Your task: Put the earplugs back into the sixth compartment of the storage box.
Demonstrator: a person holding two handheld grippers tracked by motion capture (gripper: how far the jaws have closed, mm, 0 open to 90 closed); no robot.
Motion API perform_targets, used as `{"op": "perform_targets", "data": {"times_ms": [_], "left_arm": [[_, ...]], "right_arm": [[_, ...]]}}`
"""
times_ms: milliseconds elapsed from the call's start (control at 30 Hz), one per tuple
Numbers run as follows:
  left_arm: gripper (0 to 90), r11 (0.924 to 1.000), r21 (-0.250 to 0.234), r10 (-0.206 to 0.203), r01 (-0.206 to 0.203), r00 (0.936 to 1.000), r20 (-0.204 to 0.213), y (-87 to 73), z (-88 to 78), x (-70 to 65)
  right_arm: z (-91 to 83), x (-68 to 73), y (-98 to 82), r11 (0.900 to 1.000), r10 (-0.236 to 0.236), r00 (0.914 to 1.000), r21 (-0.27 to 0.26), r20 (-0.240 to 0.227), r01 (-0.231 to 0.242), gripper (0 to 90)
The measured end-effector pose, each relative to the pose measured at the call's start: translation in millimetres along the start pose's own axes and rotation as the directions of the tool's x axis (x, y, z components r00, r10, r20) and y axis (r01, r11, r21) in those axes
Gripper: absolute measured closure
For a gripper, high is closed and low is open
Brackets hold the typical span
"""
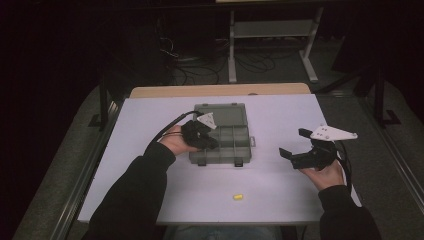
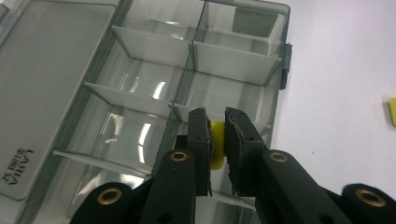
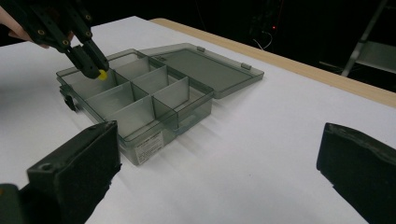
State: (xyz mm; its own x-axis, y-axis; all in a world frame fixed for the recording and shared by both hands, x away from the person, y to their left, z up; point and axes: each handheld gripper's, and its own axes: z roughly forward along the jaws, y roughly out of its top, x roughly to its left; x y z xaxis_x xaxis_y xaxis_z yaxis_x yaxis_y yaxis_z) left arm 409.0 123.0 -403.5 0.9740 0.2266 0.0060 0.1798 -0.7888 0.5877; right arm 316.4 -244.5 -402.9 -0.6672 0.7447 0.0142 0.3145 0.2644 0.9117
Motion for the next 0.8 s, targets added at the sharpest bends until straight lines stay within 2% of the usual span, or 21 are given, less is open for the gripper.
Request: {"op": "perform_targets", "data": {"times_ms": [233,467,600,800], "left_arm": [[80.4,0.9997,0.014,-0.021,0.021,0.9997,0.008,-6.3,9.1,3.1],[79.9,0.9996,0.015,-0.022,0.022,0.9997,0.013,-6.7,11.0,3.5],[76.0,0.9993,0.004,-0.038,0.037,0.9991,0.019,-5.5,6.7,2.9],[67.5,0.9991,-0.028,-0.033,0.033,0.9994,0.007,-0.7,-7.8,-2.7]], "right_arm": [[-0.2,0.0,0.1,1.000,-0.001,1.0000,0.000,0.000,0.001,0.0],[0.1,-0.4,0.0,1.000,0.002,1.0000,0.000,-0.005,-0.002,0.0],[-0.8,-0.4,0.2,1.000,0.002,1.0000,-0.005,-0.006,-0.002,0.0],[-0.7,-0.2,0.5,1.000,0.002,1.0000,-0.007,-0.007,-0.002,0.0]]}}
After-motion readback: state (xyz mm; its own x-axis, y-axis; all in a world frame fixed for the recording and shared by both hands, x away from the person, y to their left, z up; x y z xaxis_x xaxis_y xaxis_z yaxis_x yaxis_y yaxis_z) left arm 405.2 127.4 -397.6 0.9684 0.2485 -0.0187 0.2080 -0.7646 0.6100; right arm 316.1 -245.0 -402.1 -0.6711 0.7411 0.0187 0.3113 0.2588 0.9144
